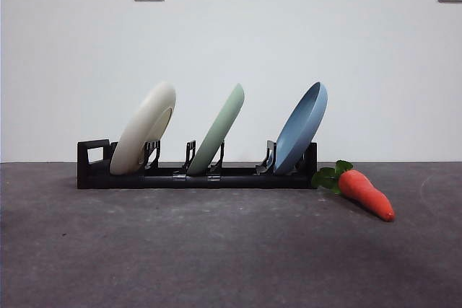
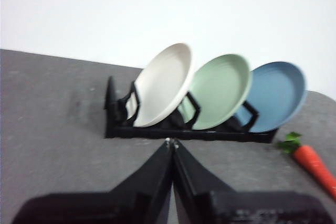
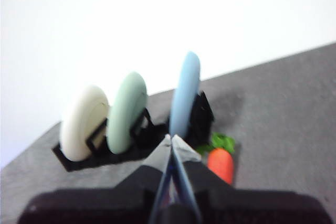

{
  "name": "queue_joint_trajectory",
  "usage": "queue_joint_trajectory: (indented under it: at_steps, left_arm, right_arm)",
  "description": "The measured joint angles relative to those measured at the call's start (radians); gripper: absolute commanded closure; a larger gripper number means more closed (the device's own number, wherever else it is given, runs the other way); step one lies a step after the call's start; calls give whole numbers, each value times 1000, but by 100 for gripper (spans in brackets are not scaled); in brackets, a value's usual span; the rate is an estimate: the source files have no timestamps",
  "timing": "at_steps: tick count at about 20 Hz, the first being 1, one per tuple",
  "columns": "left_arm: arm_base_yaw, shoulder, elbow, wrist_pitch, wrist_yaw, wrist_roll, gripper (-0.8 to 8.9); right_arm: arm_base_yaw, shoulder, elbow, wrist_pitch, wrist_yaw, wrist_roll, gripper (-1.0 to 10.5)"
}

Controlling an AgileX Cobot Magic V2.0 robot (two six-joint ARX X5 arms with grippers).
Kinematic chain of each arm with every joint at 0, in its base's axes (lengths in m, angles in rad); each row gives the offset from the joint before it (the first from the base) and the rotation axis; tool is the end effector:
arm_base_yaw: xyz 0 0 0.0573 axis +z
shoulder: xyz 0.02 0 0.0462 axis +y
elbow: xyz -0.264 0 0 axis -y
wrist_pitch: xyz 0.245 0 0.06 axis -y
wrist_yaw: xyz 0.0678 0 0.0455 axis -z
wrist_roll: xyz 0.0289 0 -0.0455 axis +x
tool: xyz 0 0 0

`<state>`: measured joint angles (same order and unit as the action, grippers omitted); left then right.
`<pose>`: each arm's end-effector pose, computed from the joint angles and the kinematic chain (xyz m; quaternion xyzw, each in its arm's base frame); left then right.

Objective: Take the green plate from the plate rack,put the plate on the table,take the carrot from the table,put the carrot in the plate

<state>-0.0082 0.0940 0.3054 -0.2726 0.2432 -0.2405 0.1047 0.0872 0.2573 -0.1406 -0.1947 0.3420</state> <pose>0.0797 -0.0076 0.2325 -0.1225 0.0452 -0.1208 0.9841 0.0834 0.0144 0.2299 0.1676 0.0109 0.1495 0.9744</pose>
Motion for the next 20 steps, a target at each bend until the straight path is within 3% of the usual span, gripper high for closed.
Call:
queue_joint_trajectory:
  at_steps: [6,13,20]
  left_arm:
    - [0,133,156,-63,149,5,821]
    - [0,297,325,-193,349,78,821]
    - [0,416,461,-392,486,208,821]
  right_arm:
    - [0,151,213,-200,-51,-45,958]
    - [0,361,469,-493,-146,-225,958]
    - [0,536,644,-729,-270,-396,957]
